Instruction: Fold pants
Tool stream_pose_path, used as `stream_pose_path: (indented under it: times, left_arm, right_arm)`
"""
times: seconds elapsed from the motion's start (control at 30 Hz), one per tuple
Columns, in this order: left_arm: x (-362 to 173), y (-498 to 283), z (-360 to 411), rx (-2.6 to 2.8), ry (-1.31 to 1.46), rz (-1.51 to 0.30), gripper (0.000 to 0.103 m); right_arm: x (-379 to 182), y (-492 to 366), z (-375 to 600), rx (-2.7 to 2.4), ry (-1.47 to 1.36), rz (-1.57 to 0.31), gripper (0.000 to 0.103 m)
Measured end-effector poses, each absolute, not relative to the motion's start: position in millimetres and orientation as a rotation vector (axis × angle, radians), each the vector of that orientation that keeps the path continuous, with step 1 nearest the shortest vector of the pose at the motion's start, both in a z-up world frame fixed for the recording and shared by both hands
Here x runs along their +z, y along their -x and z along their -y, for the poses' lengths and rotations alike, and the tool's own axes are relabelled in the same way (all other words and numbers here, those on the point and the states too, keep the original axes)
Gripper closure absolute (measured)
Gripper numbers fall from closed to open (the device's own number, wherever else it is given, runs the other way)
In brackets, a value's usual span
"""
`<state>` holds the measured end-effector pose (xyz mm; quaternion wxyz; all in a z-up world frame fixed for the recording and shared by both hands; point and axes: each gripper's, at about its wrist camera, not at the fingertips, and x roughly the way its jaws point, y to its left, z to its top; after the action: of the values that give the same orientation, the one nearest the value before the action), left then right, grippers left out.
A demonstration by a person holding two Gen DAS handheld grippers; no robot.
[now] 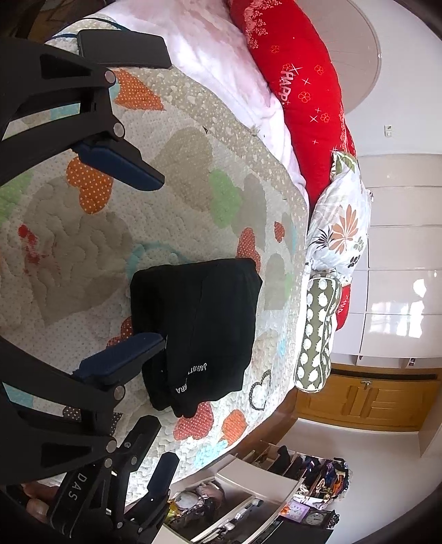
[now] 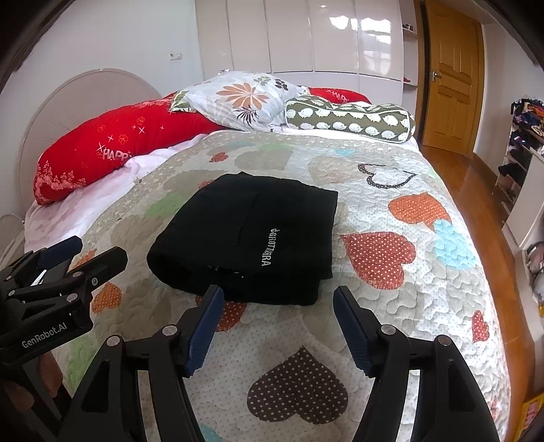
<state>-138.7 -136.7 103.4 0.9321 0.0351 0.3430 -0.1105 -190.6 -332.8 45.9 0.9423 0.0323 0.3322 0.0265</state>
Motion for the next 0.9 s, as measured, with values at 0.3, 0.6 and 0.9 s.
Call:
stream_pose_path:
  times: [0.3,0.6,0.9]
  left_arm:
    - [105.8,141.3,140.8,-0.239,-0.084,-0.695,0.017]
    - [109.0,138.5,146.8,-0.250,-0.093,-0.694,0.017]
    - [110.8,136.5,150.1,-0.258,-0.101,-0.688,0.017]
  right_arm:
    - [47.8,192.1,334.7,0.038,-0.056,-0.672,0.033]
    - [55.6,192.8,334.3,0.031,-0.050,-0.647,0.030]
    - [57.8,192.2,334.6,0.024,-0.053,-0.641,0.027]
